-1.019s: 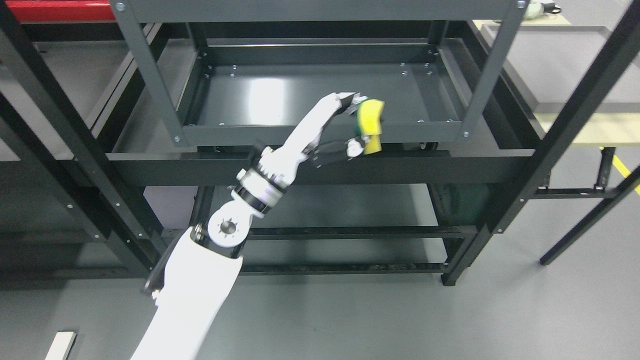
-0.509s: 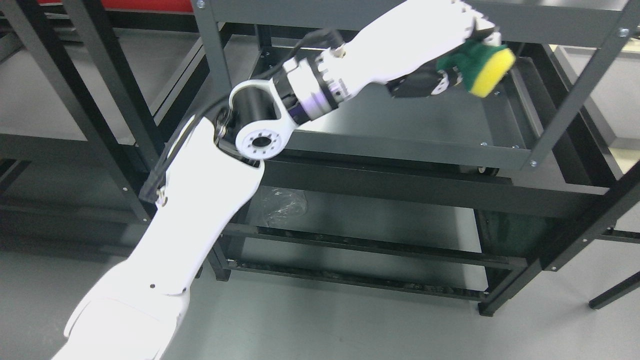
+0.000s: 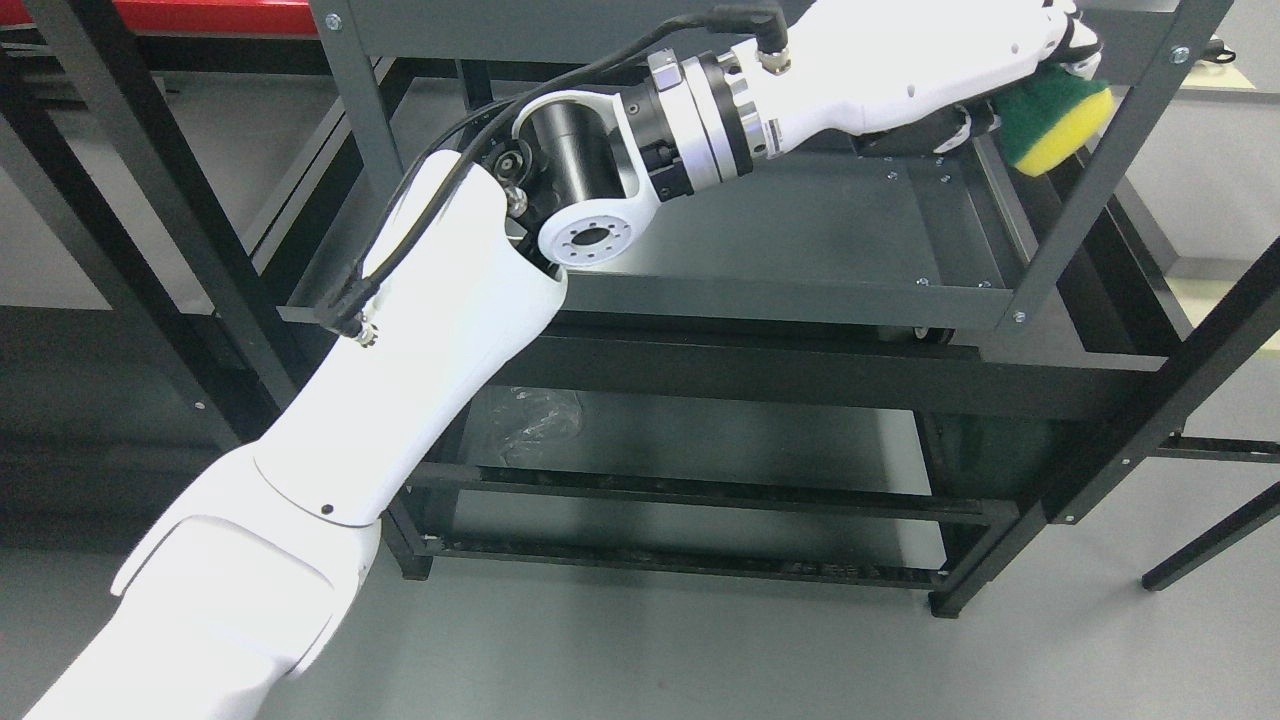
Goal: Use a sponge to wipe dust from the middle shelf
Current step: 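Extend the left hand and press the sponge onto the middle shelf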
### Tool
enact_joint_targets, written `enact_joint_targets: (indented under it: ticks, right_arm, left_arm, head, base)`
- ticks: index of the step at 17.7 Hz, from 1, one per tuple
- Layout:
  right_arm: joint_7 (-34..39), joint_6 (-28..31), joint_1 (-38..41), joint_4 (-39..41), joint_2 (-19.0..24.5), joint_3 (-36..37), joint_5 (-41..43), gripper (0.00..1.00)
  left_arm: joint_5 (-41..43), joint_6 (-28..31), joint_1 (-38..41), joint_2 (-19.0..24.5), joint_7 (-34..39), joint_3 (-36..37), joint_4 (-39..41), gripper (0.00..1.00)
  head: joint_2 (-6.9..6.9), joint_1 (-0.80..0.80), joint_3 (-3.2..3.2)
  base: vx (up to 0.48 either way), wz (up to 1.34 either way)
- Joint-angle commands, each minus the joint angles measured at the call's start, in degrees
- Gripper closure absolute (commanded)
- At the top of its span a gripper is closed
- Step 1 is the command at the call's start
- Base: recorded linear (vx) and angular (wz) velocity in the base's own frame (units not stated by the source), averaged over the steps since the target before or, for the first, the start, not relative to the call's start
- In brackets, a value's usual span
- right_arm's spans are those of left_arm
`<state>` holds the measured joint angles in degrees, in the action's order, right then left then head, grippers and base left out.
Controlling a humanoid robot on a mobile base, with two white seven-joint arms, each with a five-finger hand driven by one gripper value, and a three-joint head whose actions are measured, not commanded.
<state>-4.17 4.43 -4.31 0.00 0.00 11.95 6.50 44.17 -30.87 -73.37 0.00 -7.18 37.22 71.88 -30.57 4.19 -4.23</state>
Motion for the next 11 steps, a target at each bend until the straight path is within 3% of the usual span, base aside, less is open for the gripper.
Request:
enact_joint_targets:
  ticks: [1,4,8,11]
  right_arm:
    - [0.0,0.0,0.0,1.0,-1.0,0.0,0.0,0.00]
    - [0.0,0.0,0.0,1.0,-1.0,0.0,0.0,0.00]
    - [0.0,0.0,0.0,1.0,-1.0,0.0,0.0,0.00]
    - [0.0,0.0,0.0,1.0,-1.0,0.0,0.0,0.00]
  left_arm:
    - [0.6,-0.2,0.7,1.0,0.7,1.4,-9.0,1.00]
    - [0.7,-0.9,4.7,1.0,0.2,-2.6,-6.5,1.00]
    - [0.8,-1.3,9.8,1.0,-2.7,-8.7,2.8,1.00]
    - [0.8,-4.4,12.1,7.4,-2.9,-17.1,7.1,1.00]
  head:
    - [0.00,0.00,0.00]
    - [0.00,0.00,0.00]
    - [0.00,0.00,0.00]
    - [0.00,0.00,0.00]
  base:
    - [0.012,-0.07]
    - [0.004,-0.02]
    - [0.000,0.00]
    - [0.000,0.00]
